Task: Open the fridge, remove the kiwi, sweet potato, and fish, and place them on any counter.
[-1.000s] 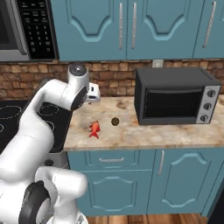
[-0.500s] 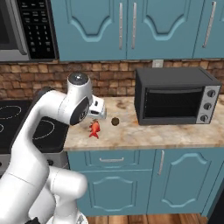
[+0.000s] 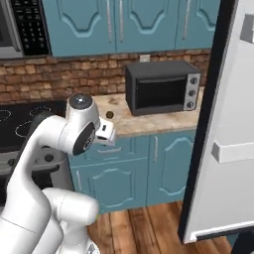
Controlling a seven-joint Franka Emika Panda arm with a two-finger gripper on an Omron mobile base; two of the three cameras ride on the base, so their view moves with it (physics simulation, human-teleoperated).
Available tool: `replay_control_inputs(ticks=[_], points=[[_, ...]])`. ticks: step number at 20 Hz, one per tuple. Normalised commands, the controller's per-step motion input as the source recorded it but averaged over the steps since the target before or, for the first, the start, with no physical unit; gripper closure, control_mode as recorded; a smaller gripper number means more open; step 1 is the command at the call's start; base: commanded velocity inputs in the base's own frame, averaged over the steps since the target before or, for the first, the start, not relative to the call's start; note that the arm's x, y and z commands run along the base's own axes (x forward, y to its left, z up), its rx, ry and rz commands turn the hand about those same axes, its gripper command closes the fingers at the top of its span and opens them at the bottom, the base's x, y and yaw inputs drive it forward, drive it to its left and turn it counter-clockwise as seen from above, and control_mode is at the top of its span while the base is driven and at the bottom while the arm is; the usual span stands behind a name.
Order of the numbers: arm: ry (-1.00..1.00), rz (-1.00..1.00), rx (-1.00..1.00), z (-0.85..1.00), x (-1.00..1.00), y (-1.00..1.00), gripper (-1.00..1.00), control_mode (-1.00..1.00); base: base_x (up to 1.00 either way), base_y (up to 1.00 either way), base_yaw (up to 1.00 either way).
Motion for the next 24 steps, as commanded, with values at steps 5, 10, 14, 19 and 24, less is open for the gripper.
replay_control_inputs(ticks=[5,10,14,19,24], points=[[0.00,0.00,0.00,0.00,0.00,0.00,-1.00,1.00,-0.64,0.14,-0.81],[0.00,0.00,0.00,0.00,0.00,0.00,-1.00,1.00,-0.71,0.09,-0.78],[0.00,0.00,0.00,0.00,0.00,0.00,-1.00,1.00,-0.18,-0.05,-0.74],[0.00,0.00,0.00,0.00,0.00,0.00,-1.00,1.00,0.27,-0.16,-0.66],[0.00,0.00,0.00,0.00,0.00,0.00,-1.00,1.00,0.88,-0.05,-0.44]])
